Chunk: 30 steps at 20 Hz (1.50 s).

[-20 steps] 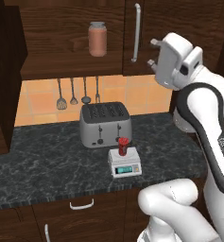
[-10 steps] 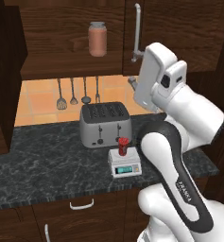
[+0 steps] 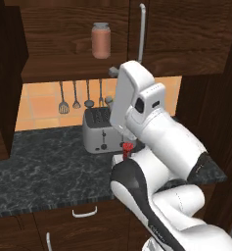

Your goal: Pick the yogurt and place it on the digital scale for weighing, and close the cabinet.

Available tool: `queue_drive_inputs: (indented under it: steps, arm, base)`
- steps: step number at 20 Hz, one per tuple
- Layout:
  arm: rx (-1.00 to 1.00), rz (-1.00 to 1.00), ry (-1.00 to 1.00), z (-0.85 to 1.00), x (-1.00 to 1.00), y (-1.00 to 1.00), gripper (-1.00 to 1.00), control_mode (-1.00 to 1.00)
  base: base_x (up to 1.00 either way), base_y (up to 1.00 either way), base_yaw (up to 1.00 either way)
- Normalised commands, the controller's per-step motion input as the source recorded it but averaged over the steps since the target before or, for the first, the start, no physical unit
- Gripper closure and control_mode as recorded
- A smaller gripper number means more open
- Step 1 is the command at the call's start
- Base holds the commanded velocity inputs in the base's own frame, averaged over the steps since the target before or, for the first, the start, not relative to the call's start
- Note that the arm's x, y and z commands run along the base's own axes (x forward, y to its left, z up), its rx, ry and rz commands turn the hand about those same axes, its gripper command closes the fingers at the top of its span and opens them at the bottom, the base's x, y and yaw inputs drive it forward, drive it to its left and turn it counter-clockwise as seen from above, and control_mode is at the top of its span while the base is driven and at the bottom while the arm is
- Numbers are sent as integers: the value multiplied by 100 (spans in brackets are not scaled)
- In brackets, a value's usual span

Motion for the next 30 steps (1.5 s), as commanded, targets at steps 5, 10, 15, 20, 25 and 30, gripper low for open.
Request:
queue_drive_inputs:
  steps: [5, 10, 15, 20, 25, 30]
  arm:
    - [0, 0, 0, -7, -42, 87, -100, -100]
    - [11, 3, 6, 0, -83, 33, -100, -100]
    - [7, 7, 14, 0, -70, 33, -100, -100]
    - [16, 3, 12, 0, -60, 49, -100, -100]
    - [9, 2, 2, 0, -63, 57, -100, -100]
    - [3, 4, 0, -2, -25, 77, -100, -100]
  base:
    - [0, 0, 0]
    - [0, 0, 0]
    - [0, 0, 0]
    - [0, 0, 0]
    - [0, 0, 0]
    - [0, 0, 0]
